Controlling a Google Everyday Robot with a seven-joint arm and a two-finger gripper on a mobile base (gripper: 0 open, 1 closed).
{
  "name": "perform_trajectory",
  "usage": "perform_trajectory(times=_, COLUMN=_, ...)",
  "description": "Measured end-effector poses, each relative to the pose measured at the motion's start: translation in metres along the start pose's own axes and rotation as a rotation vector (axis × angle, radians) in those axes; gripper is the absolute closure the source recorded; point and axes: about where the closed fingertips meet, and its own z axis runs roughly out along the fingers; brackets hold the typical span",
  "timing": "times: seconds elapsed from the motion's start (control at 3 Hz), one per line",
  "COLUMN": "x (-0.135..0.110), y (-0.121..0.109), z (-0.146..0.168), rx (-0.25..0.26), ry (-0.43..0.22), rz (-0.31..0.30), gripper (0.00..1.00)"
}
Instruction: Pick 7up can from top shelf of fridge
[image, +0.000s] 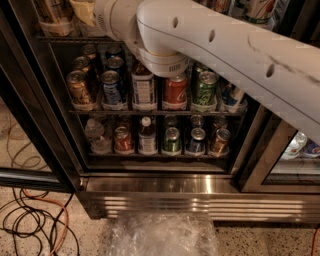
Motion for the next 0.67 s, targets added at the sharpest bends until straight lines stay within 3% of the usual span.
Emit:
perform_trajectory(times=0.33, x=-0.0038, y=-0.0008, z=0.0001, rx=0.000, ry=0.000, rz=0.000, gripper=1.00)
perform_trajectory(times=0.67, x=-0.0025, y=-0.0018, z=-0.0016, rx=-0.002, ry=0.010, rz=0.011, gripper=0.86)
